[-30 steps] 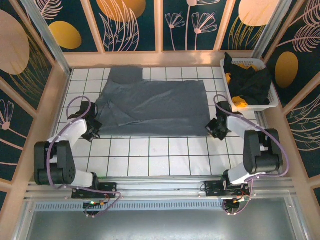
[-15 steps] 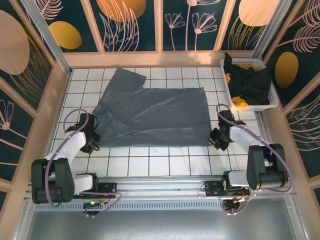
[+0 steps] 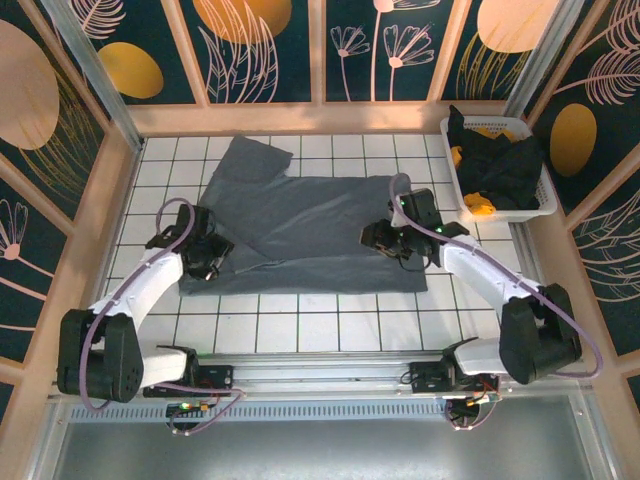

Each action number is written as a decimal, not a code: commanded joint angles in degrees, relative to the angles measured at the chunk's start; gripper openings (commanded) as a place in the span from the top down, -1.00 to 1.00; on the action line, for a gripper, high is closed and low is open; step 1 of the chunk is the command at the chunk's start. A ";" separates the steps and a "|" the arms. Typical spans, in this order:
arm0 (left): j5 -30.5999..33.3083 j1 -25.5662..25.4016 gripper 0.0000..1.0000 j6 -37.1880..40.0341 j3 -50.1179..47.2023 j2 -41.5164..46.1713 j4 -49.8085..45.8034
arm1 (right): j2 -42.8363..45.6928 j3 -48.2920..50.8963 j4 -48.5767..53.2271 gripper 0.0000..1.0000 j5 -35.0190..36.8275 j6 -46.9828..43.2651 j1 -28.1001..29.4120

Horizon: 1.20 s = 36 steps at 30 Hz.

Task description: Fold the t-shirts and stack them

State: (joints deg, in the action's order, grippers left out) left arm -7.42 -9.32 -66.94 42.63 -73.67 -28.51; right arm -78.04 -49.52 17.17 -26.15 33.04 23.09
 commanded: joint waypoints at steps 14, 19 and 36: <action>-7.26 -0.69 0.15 -5.48 -5.90 -6.69 11.46 | -3.40 -1.41 -4.73 0.21 -1.29 2.03 1.08; -6.55 -0.79 0.53 -4.88 -5.11 -7.36 11.55 | -3.70 -1.19 -4.73 0.22 -0.84 2.47 1.12; -7.89 -4.91 1.00 3.86 12.76 -19.91 9.44 | -4.94 -2.78 -3.52 0.27 0.22 2.73 0.21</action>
State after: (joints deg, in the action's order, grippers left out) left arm -14.63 -13.43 -66.81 52.31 -91.02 -17.06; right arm -82.56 -51.11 13.50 -26.44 35.07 23.66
